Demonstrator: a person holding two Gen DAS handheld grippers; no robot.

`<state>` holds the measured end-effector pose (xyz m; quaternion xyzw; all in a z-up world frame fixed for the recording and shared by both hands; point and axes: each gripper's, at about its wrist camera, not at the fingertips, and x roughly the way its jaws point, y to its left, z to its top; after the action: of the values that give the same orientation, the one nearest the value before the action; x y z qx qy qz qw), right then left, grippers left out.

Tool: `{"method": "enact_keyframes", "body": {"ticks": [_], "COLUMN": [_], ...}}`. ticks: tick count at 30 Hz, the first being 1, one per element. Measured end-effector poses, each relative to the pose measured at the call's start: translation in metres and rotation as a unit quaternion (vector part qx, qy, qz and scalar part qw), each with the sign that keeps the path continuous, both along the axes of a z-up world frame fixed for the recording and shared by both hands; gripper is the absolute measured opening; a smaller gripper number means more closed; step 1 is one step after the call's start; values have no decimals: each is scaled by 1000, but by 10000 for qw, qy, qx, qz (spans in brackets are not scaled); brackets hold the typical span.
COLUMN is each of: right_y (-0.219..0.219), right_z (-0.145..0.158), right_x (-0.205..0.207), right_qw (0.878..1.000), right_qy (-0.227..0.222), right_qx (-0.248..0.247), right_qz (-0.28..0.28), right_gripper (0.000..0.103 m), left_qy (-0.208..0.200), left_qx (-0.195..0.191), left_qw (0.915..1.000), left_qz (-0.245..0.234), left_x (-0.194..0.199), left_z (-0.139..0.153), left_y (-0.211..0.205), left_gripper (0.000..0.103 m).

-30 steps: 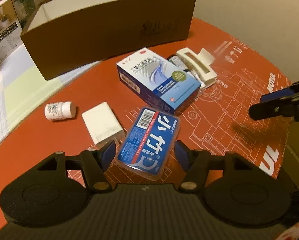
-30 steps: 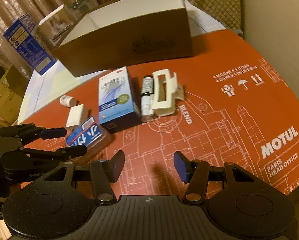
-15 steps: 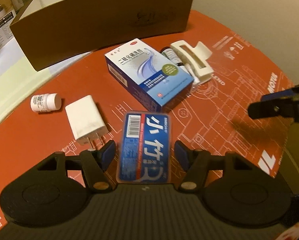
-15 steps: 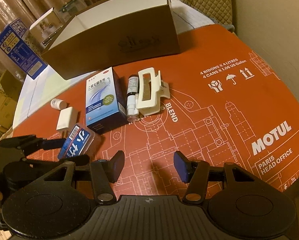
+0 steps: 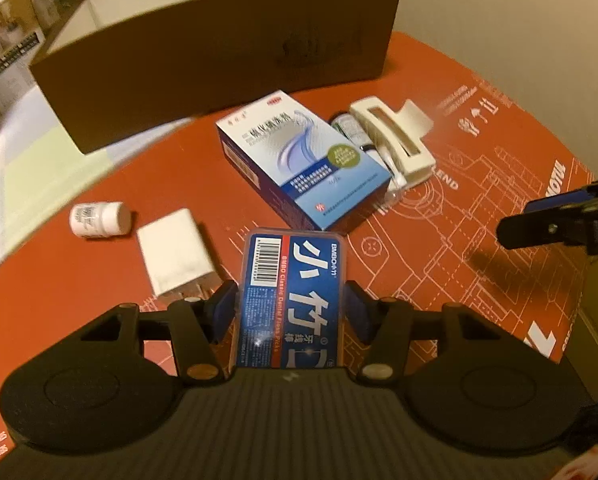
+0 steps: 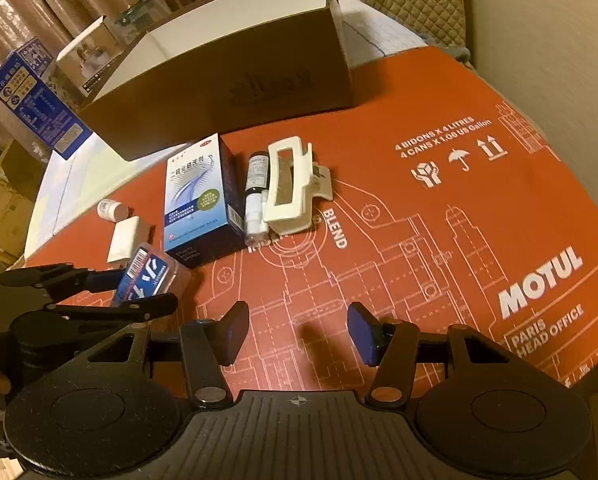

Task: Organize rigid objects
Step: 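Grasp the blue toothpick box with the left gripper, then hold the toothpick box in the left tool while the right gripper grasps the white clip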

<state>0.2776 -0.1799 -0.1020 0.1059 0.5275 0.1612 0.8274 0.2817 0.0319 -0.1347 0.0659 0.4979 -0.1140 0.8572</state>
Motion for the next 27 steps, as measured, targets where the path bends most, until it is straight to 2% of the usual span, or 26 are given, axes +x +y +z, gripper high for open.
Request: {"method": "enact_keyframes", "body": {"ticks": [6,11,19,21,23,25,27], "right_y": [2,3,14,19,23,26,29], "right_z": [2,3,-3,-6,-11,-16,-20], "right_x": [14,34,73,80,87,90,93], "right_qw": [9998,9991,9966,9955,9951,9949,9943], "right_qy": [-151,-364,-707,-771,-753,-739,-717], "right_qx": [-9,-67,-319,-421,-477,-501,-550], "right_qz": [115,196,280,354,424,472,572], "right_gripper": [52,51,51,45,35,32,24], "left_qy": [-208,-336,-307,-248,-208,-209,-201], "left_qx": [-56,-60,131,105,77,71,73], "left_qw": [9991,9956,9892,9875,9865,9865,9868], "left_qz": [353,869,1430,1552,1623,1624,1602], "left_x": [-3,1,23,28,32,35,37], "left_z": [20,33,36,34,34,33,33], "left_y": [14,33,51,53,54,53,51], "left_gripper": [53,53,53,53,53,53,53]}}
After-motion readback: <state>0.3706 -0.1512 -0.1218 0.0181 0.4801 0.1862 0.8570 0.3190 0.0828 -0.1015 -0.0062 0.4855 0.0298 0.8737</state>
